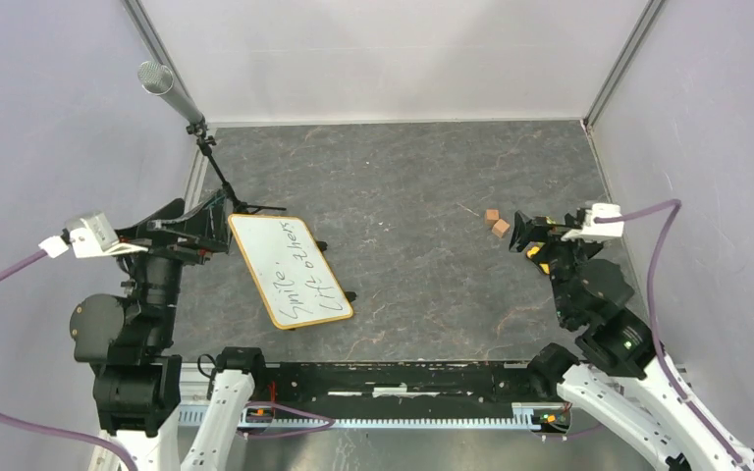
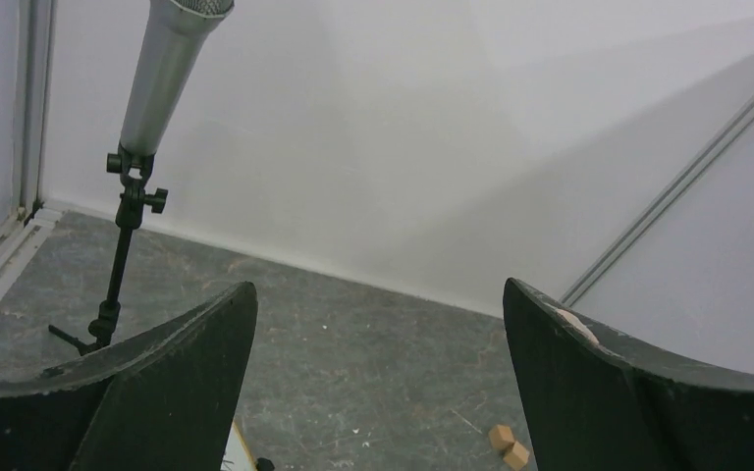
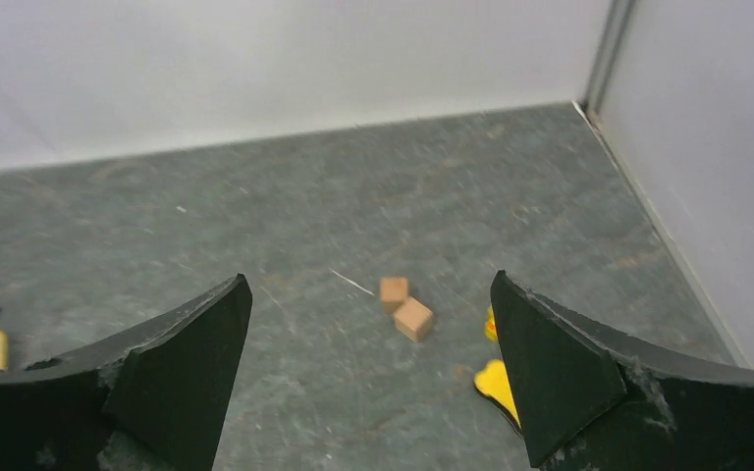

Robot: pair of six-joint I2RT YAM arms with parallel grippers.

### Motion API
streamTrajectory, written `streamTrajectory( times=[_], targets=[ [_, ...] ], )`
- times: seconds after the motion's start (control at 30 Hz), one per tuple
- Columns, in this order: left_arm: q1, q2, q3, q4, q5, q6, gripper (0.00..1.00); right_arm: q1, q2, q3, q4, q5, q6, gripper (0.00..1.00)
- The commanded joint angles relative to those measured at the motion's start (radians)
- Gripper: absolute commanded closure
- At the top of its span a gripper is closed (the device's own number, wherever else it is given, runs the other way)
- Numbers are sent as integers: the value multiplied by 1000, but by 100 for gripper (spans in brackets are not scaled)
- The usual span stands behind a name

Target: Erase the whiteboard

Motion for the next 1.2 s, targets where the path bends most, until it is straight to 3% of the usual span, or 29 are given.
streamTrajectory(
  times=[0.0,0.1,0.23,0.47,0.57,0.67,0.83,0.97,1.07,1.17],
  targets=[
    [7,60,-6,-31,70,41,0,7,152,44,-122,196,62,2],
    [6,105,-17,-42,129,49,0,7,297,62,-187,231,82,2],
    [6,157,-27,-57,229,91,0,7,403,-28,-101,191,28,2],
    [6,150,-64,-82,197,167,0,-8,421,-238,202,-158,35,2],
    [6,142,-91,-96,153,195,0,-85,424,-314,303,-235,93,2],
    [-1,125,-127,-92,135,227,0,-192,434,-336,301,-239,149,2],
    [-31,86,-194,-77,47,249,0,-419,328,-433,374,-326,223,2],
    [-54,55,-248,-43,34,236,0,-520,273,-449,390,-251,249,2],
    [-93,41,-312,13,16,239,0,-584,311,-428,416,-174,270,2],
    [-121,35,-357,47,-26,257,0,-686,387,-402,436,-257,312,2]
  ],
)
